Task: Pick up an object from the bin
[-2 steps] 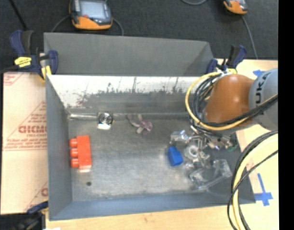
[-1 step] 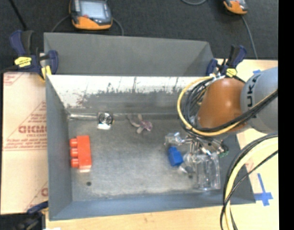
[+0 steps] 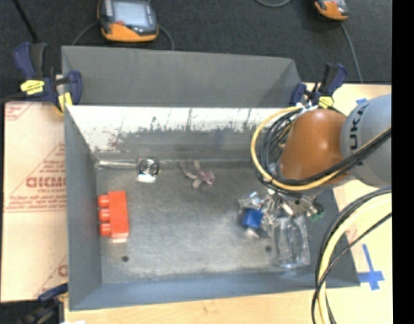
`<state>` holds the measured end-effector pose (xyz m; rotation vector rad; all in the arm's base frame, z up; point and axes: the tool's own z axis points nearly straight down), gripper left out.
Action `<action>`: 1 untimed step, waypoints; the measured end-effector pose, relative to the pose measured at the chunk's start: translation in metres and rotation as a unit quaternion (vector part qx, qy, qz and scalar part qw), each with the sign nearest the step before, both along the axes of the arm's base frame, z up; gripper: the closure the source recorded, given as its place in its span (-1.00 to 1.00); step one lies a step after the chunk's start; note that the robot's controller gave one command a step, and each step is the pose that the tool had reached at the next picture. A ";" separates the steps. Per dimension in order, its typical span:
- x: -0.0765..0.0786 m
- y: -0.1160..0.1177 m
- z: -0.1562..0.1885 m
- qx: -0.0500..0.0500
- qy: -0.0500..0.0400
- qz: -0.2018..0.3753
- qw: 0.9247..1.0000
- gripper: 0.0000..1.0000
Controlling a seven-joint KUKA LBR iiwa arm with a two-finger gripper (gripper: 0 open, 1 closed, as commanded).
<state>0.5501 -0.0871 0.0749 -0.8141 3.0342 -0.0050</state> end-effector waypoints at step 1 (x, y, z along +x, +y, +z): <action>0.007 -0.005 0.133 0.000 -0.006 -0.005 1.000 1.00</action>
Offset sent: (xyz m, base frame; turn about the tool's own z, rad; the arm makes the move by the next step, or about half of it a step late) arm 0.0044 -0.0035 0.1274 0.0068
